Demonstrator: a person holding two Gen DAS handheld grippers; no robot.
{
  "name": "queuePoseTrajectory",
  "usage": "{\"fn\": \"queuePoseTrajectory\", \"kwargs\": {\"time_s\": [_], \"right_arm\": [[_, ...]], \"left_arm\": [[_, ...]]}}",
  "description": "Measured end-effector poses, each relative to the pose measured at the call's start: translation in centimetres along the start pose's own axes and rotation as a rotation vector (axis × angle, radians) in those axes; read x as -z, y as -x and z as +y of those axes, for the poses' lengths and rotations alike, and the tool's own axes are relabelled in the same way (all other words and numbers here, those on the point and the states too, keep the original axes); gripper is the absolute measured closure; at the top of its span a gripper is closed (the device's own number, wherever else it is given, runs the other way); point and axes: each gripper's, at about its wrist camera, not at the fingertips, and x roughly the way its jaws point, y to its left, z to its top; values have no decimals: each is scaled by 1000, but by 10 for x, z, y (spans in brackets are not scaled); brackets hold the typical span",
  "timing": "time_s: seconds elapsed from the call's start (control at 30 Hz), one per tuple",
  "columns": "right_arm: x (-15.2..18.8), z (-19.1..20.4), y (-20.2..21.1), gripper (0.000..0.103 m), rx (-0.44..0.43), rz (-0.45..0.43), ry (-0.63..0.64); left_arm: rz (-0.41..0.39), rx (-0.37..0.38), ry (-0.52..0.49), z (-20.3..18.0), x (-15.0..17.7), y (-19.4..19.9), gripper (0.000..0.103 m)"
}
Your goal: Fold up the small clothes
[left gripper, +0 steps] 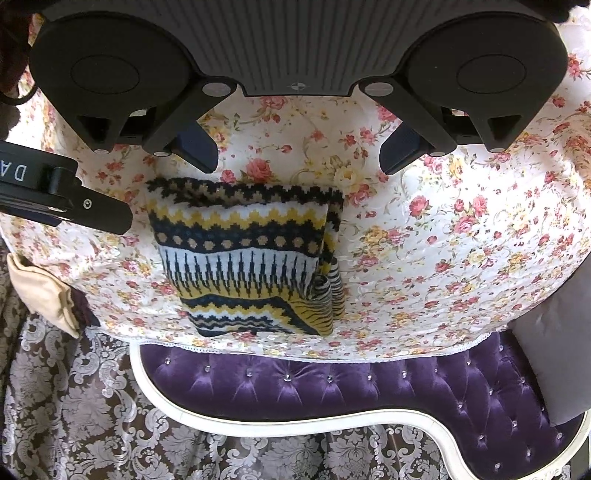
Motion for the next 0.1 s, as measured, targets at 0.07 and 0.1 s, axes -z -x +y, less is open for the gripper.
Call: {"fn": "queuePoseTrajectory", "kwargs": {"time_s": [0.07,0.1], "right_arm": [[0,0,-1,0,-1,2,0],[0,0,-2,0,-2,3,2]], "left_arm": [[1,0,-1,0,0,-1,7],[1,2,-1,0,0,-1,7]]}}
